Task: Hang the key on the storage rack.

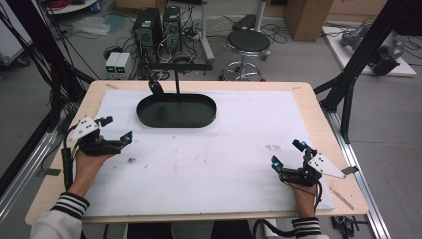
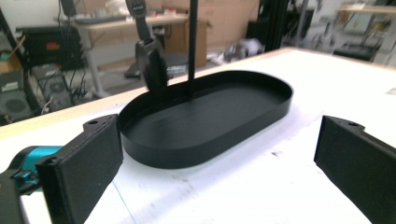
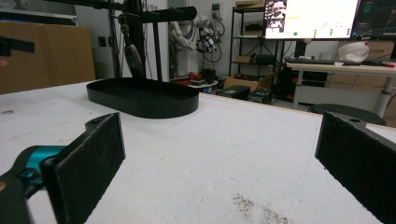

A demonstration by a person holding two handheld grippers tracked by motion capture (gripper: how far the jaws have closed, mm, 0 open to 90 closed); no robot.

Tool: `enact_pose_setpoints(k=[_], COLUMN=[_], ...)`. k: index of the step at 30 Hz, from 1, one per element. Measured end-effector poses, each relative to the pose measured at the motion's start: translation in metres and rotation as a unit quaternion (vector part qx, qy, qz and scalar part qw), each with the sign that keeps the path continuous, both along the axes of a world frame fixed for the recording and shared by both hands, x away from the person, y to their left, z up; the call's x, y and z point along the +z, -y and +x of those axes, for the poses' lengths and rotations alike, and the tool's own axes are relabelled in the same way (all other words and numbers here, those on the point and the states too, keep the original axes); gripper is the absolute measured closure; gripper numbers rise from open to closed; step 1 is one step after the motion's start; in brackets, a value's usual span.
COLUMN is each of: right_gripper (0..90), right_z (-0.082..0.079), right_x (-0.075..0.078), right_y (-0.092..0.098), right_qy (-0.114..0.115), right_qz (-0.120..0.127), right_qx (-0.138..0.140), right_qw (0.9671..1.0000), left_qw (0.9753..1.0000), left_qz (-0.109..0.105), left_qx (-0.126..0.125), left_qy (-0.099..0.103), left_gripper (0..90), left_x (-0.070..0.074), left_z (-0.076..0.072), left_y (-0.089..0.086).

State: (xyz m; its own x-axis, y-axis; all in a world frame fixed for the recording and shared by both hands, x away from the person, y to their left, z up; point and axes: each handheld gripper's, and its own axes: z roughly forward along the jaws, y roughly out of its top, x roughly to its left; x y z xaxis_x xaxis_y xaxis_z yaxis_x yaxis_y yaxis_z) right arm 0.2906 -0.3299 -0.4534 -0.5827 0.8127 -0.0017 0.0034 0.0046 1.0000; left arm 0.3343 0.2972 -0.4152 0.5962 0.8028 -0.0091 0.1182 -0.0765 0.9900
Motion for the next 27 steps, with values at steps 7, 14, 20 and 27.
enact_pose_setpoints(k=[7,14,20,27], right_gripper=[0.4,0.4,0.4,0.4], right_z=[-0.001,-0.002,-0.003,-0.003], right_x=[0.000,0.000,0.000,0.000], right_y=[-0.001,-0.002,-0.004,-0.005], right_qy=[0.001,0.006,0.010,0.011], right_qz=[-0.002,-0.011,-0.020,-0.024], right_qx=[0.001,-0.001,-0.002,-0.002], right_qw=[1.0000,0.9999,0.9998,0.9997], left_qw=[0.9986,0.9977,0.9971,0.9962], left_qz=[-0.037,-0.047,-0.042,-0.051], left_qx=[-0.008,-0.013,-0.001,0.001], left_qy=[0.038,0.046,0.064,0.070], left_gripper=[1.7,1.7,1.7,1.7], left_x=[-0.017,-0.033,-0.038,-0.039], left_z=[-0.035,-0.058,-0.064,-0.065], left_y=[-0.004,-0.001,0.000,-0.002])
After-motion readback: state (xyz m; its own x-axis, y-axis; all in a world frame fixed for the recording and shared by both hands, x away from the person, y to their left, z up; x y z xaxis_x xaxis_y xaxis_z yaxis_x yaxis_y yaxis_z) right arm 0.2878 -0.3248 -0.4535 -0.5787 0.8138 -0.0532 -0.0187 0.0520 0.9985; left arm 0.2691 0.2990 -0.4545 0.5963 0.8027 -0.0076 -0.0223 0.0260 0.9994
